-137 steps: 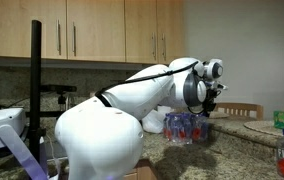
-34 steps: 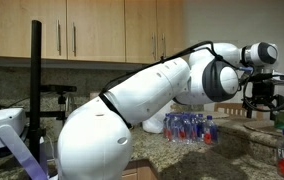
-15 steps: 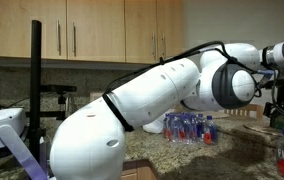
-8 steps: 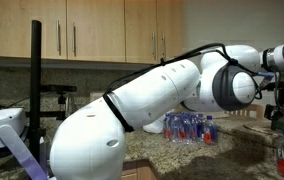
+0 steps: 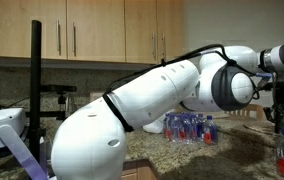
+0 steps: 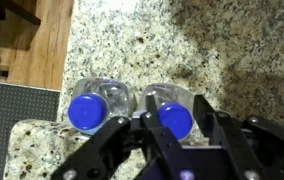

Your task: Move the water bottles to the left

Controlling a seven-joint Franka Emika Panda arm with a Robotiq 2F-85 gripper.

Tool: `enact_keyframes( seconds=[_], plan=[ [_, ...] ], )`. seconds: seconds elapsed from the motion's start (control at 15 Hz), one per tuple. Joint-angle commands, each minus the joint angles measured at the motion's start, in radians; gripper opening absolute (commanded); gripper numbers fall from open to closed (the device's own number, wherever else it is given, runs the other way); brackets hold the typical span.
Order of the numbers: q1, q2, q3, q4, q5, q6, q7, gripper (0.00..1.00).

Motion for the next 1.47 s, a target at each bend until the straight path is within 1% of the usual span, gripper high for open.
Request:
enact_keyframes(
  seconds=[0.0, 0.07, 0.53, 0.8, 1.13, 1.4],
  plan=[
    [-0.008, -0.017, 0.009, -0.014, -0.033, 0.0, -0.053, 0.15],
    [-0.011, -0.017, 0.009, -0.014, -0.037, 0.001, -0.058, 0.09],
    [0.008, -0.021, 0.01, -0.017, -0.043, -0.014, -0.055, 0.09],
    [0.055, -0.022, 0.008, -0.013, -0.059, -0.007, -0.056, 0.09],
    [0.116, -0.05, 0.02, -0.006, -0.065, -0.002, -0.066, 0.09],
    [0.166, -0.073, 0.036, -0.011, -0.052, 0.002, -0.032, 0.09]
  ],
)
